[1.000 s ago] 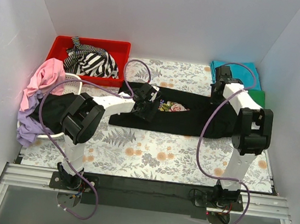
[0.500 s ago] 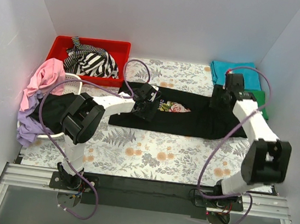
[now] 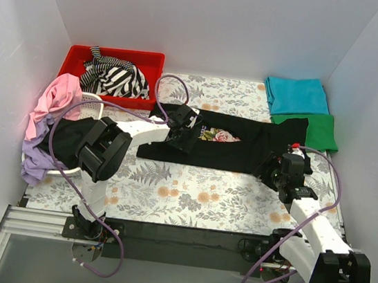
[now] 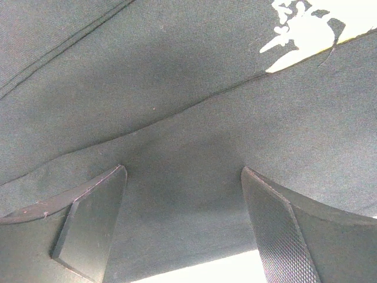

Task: Fold and stack the t-shirts
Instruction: Fold the tshirt

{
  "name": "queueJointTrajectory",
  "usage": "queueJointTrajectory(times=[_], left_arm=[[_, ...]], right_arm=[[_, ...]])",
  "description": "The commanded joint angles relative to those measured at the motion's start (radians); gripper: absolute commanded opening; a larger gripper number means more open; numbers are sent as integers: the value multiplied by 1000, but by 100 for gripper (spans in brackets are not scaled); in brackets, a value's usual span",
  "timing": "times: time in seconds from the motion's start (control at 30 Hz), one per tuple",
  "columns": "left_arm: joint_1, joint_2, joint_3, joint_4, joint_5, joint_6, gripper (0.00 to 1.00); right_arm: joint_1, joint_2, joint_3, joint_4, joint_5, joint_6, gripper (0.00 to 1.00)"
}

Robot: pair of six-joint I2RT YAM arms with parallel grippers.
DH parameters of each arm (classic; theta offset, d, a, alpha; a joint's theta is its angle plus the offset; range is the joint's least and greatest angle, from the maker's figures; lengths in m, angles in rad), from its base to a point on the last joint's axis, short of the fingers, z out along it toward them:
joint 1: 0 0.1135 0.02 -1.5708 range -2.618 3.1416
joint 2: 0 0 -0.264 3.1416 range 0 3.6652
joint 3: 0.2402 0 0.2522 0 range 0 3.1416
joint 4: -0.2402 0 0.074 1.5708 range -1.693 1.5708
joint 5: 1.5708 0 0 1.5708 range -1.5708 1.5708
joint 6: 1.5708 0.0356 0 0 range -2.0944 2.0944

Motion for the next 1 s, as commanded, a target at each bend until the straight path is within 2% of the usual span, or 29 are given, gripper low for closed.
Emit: queueJointTrajectory(times=[0.0, 0.13, 0.33, 0.6, 0.9, 0.97], left_arm=[[16, 15, -17, -84, 7, -4, 78], [16, 12, -22, -81, 8, -6, 78], [16, 9, -29, -83, 7, -1, 78], [15, 21, -20, -80, 27, -1, 78], [15, 26, -26, -84, 13, 0, 78], [15, 27, -25, -84, 11, -1, 78]], right_arm=[[2, -60, -28, 181, 81, 75, 72], [2, -63, -41, 201, 154, 91, 73], [0, -23, 21, 144, 124, 112, 73], [2, -20, 31, 69, 165, 111, 73], [2, 49, 45, 67, 130, 115, 67], [2, 54, 44, 72, 138, 115, 62]])
